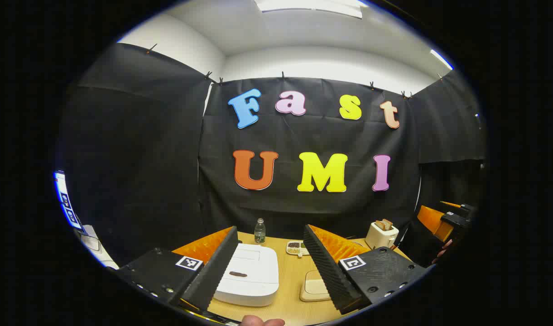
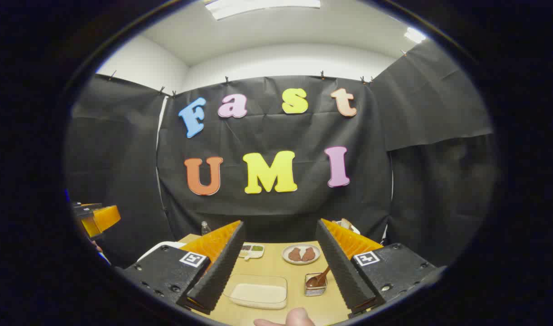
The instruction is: Close the left gripper, press the button to open the rice cooker; take a wooden spoon from the chopstick holder with the right hand, scoop a spoonful of rice and pour it into the rice cooker, then put the wooden spoon back into the chopstick holder.
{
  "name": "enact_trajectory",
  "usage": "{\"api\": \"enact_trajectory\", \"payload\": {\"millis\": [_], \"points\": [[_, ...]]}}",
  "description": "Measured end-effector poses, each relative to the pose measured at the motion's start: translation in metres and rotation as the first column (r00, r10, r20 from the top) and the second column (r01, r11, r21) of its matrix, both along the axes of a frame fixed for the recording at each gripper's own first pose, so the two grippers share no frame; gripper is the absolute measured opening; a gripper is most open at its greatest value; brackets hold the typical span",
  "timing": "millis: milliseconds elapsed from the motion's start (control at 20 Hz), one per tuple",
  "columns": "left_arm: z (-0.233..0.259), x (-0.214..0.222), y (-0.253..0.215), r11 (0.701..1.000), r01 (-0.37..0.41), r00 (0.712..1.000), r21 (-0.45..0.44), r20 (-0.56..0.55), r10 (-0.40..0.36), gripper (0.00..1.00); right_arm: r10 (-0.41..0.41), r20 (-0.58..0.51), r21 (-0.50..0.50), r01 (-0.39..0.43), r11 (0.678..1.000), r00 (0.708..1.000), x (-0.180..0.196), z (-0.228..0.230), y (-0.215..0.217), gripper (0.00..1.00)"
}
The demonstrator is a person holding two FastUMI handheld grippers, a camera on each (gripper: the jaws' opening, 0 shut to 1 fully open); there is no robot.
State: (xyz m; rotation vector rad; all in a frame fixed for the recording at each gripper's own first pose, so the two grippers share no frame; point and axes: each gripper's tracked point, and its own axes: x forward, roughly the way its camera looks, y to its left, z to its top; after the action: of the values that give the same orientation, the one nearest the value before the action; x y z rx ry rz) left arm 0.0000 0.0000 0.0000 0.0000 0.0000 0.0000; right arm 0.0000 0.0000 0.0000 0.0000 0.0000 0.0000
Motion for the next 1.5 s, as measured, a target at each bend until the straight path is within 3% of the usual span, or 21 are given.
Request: {"api": "enact_trajectory", "payload": {"millis": [1500], "points": [[-0.021,0.011,0.002,1.000,-0.027,0.997,-0.011,-0.066,0.026,0.94,-0.002,-0.016,0.018,0.002,1.000,1.000,0.024,-0.011,-0.014,0.97]]}}
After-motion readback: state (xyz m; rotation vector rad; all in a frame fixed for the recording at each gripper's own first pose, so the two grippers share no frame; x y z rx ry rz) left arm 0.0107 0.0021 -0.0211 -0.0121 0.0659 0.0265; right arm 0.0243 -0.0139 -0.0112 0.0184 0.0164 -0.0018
